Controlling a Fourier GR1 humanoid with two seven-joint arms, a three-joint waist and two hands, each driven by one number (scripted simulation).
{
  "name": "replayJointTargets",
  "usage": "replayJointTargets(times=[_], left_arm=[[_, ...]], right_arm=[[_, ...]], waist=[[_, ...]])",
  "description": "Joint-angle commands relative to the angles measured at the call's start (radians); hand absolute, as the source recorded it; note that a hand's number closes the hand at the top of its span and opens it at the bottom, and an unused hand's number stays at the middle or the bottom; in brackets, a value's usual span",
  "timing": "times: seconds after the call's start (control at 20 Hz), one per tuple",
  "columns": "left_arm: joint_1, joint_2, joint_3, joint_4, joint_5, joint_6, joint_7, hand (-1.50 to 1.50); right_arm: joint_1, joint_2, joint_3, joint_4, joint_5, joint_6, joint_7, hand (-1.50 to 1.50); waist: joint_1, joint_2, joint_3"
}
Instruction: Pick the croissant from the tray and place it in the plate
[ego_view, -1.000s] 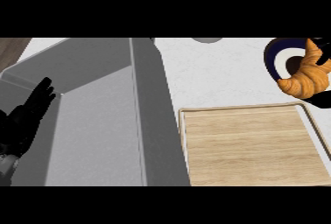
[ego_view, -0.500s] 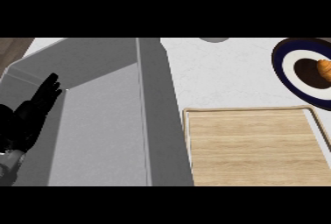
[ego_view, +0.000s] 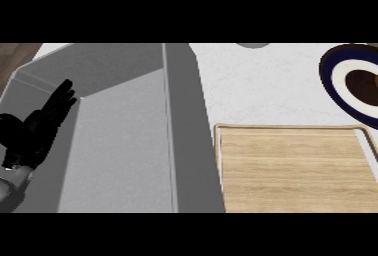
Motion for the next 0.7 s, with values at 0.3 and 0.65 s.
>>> replayJointTargets(times=[0.3,0.65], left_arm=[[-0.018,-0.131,-0.027,0.05,0.025,0.026,-0.012,0.0],[-0.026,-0.12,-0.01,0.081,0.05,0.013,-0.02,0.0]], right_arm=[[-0.076,-0.023,0.046,0.309,0.035,0.191,-0.156,-1.5],[-0.128,-0.024,-0.05,0.375,-0.031,0.148,-0.378,-1.5]], waist=[[0.012,0.027,-0.024],[-0.007,0.025,-0.024]])
